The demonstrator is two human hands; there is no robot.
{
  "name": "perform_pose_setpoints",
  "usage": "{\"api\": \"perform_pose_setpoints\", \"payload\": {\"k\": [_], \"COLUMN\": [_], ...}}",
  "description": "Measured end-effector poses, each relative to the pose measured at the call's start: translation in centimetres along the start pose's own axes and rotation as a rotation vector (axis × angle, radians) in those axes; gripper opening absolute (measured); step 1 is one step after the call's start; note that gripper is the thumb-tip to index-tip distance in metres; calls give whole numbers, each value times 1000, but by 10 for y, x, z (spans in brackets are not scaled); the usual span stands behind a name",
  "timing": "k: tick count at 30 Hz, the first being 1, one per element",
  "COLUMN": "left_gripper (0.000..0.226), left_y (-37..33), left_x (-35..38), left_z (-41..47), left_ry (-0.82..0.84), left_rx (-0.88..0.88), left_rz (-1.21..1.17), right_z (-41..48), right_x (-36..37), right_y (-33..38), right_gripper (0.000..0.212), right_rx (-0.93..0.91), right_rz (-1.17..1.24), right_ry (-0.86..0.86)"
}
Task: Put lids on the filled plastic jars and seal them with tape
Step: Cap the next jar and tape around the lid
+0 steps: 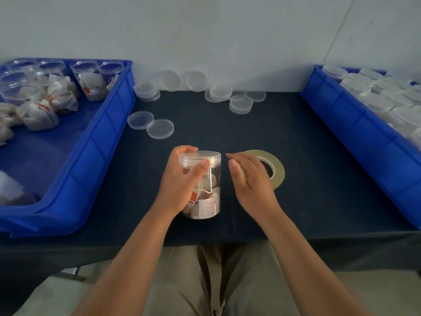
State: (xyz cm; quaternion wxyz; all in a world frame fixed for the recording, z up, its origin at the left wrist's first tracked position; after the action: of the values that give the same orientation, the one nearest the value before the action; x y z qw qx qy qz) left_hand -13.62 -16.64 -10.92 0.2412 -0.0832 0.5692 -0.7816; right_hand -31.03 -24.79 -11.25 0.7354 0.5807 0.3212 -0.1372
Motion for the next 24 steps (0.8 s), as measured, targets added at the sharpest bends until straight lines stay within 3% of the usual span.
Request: {"api": "perform_pose_setpoints", "payload": {"k": [4,9,20,24], "left_gripper": [54,52,48,50], "left_y": [-4,-3,3,-1], "left_x": [3,4,3,6], "left_z": [1,0,3,-4], "left_ry": [15,18,32,19], "left_rx": [36,42,53,100], "left_rz": [-2,-27,-29,-46], "right_z": [-12,-13,-9,-13], "right_x": [24,35,34,20], "right_y": [27,32,20,27], "right_gripper": [67,45,39,43], "right_rx": [115,123,168,72], "right_rz": [623,869,892,688], "right_ry": [354,408,402,263]}}
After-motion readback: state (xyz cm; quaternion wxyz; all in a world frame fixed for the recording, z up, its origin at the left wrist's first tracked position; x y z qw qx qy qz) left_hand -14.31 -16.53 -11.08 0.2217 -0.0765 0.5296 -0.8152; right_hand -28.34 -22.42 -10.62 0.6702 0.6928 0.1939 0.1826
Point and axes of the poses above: each hand's wrist, its own z-axis towards the middle knuckle, its own x-axis out of the palm, y = z × x, the point moved 5 cm from there along z, towards the middle knuckle, and after that the axes turned 13 degrees about x, right-handed, at the moved point
